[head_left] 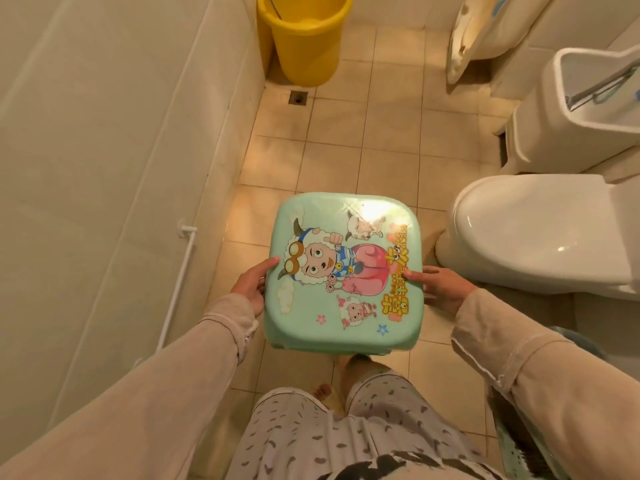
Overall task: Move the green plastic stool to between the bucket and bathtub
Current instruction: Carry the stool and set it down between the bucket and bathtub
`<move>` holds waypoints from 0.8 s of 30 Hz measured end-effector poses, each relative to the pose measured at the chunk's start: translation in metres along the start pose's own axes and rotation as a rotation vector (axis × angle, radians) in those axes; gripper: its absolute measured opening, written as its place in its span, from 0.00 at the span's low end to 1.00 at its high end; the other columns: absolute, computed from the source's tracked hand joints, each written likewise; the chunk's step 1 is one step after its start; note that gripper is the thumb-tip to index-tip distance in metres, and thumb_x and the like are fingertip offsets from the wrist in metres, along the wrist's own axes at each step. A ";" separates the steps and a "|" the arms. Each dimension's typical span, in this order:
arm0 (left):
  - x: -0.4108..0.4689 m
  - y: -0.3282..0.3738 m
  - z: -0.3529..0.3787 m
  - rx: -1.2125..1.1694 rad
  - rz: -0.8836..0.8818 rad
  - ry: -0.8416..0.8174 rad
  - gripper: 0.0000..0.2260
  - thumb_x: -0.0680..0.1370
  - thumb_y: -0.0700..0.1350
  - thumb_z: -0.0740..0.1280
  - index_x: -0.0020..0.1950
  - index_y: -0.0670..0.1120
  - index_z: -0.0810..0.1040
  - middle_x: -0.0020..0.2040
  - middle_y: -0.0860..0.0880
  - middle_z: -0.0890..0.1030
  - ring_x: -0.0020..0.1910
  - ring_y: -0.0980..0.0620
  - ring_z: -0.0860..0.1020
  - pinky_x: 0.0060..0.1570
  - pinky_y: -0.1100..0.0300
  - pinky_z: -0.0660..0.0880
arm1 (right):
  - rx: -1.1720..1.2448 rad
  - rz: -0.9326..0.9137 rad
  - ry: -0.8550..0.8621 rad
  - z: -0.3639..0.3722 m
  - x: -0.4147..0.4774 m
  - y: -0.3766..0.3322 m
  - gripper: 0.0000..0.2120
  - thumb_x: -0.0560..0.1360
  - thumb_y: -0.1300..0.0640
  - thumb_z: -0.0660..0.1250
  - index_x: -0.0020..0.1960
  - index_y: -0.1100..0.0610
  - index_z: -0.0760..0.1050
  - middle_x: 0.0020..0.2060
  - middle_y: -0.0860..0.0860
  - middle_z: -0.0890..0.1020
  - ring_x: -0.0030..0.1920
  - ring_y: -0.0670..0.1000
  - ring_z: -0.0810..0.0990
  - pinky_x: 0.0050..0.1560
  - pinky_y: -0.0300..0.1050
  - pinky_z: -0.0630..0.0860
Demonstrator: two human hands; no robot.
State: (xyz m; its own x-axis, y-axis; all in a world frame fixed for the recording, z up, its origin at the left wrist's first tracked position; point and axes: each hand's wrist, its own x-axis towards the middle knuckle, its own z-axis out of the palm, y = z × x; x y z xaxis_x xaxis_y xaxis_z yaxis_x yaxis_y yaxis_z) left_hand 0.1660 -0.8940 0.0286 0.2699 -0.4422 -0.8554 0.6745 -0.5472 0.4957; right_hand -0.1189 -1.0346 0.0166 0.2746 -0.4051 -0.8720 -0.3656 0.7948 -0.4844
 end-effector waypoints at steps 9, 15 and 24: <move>0.061 0.110 0.061 0.032 0.029 0.031 0.05 0.73 0.44 0.67 0.42 0.43 0.77 0.41 0.44 0.78 0.40 0.48 0.76 0.44 0.58 0.75 | -0.008 -0.023 0.008 -0.010 0.051 -0.129 0.16 0.69 0.60 0.70 0.55 0.61 0.72 0.45 0.53 0.81 0.49 0.53 0.79 0.44 0.44 0.76; 0.096 0.168 0.090 0.111 0.066 0.016 0.05 0.73 0.44 0.67 0.40 0.43 0.77 0.39 0.44 0.79 0.38 0.49 0.75 0.41 0.60 0.73 | -0.005 -0.044 -0.012 -0.016 0.076 -0.181 0.19 0.69 0.63 0.70 0.59 0.61 0.72 0.46 0.53 0.82 0.47 0.52 0.80 0.44 0.44 0.75; 0.187 0.281 0.139 0.260 0.060 -0.062 0.05 0.72 0.42 0.68 0.44 0.41 0.79 0.23 0.52 0.83 0.35 0.49 0.78 0.42 0.61 0.75 | 0.050 -0.073 0.098 -0.017 0.140 -0.293 0.22 0.69 0.58 0.70 0.61 0.64 0.73 0.49 0.57 0.81 0.44 0.52 0.80 0.42 0.42 0.76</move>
State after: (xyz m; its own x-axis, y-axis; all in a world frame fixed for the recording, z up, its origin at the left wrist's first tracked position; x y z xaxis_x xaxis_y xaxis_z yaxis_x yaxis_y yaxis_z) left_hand 0.3103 -1.2293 0.0291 0.2562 -0.5171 -0.8167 0.4572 -0.6796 0.5738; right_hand 0.0117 -1.3323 0.0351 0.2100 -0.5026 -0.8386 -0.3026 0.7822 -0.5446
